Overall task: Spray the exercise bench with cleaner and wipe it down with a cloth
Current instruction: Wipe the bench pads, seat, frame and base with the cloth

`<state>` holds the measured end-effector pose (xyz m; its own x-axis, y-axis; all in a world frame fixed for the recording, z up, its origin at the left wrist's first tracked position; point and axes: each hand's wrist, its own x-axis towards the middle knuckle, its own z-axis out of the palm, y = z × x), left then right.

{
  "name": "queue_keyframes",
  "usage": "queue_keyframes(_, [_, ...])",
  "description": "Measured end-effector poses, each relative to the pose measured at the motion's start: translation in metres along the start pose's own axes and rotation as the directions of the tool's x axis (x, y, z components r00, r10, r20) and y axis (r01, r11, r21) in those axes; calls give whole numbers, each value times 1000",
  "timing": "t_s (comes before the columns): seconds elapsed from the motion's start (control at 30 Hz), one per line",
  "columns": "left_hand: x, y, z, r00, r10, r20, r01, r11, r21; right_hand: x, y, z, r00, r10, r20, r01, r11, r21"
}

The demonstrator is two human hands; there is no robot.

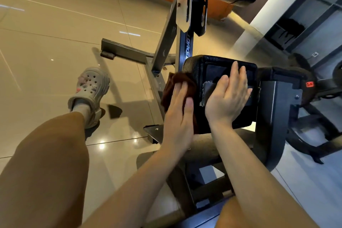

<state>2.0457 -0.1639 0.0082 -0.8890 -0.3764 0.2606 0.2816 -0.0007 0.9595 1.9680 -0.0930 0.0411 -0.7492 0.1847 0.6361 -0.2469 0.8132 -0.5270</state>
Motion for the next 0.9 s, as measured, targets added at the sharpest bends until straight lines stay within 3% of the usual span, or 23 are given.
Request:
queue_keyframes(0.13, [55, 30, -6, 996, 86, 23, -87, 995, 51, -1, 0, 1, 1000, -5, 0, 5, 1000, -6])
queue_keyframes(0.23, [41, 22, -12, 994, 87, 63, -90, 995, 53, -1, -1, -1, 1000, -1, 3, 1, 1000, -11])
queue_keyframes(0.3, [12, 16, -21, 994, 32, 109, -36, 999, 34, -2, -1, 0, 1000, -5, 14, 5, 1000, -22])
queue_keyframes(0.4, [-31, 21, -38, 963, -169, 211, 182, 982, -43, 3, -2, -5, 994, 29, 103, -22, 998, -64])
queue_keyframes(0.5, [-46, 38, -55, 884, -423, 200, 465, 837, -288, 4, -9, -26, 965, 16, 261, -15, 1000, -3])
queue_keyframes(0.57, [-47, 52, -67, 817, -541, 200, 570, 705, -422, -16, -21, -49, 946, -155, 283, 108, 979, 174])
queue_keyframes(0.63, [-46, 62, -78, 783, -591, 196, 597, 625, -503, -55, -38, -73, 872, -356, 337, 217, 897, 386])
queue_keyframes(0.73, [-44, 72, -91, 757, -621, 203, 598, 533, -599, -112, -56, -97, 752, -432, 497, 116, 829, 547])
queue_keyframes(0.9, [-51, 83, -100, 779, -588, 218, 558, 491, -670, -140, -69, -89, 815, -392, 426, 157, 858, 490])
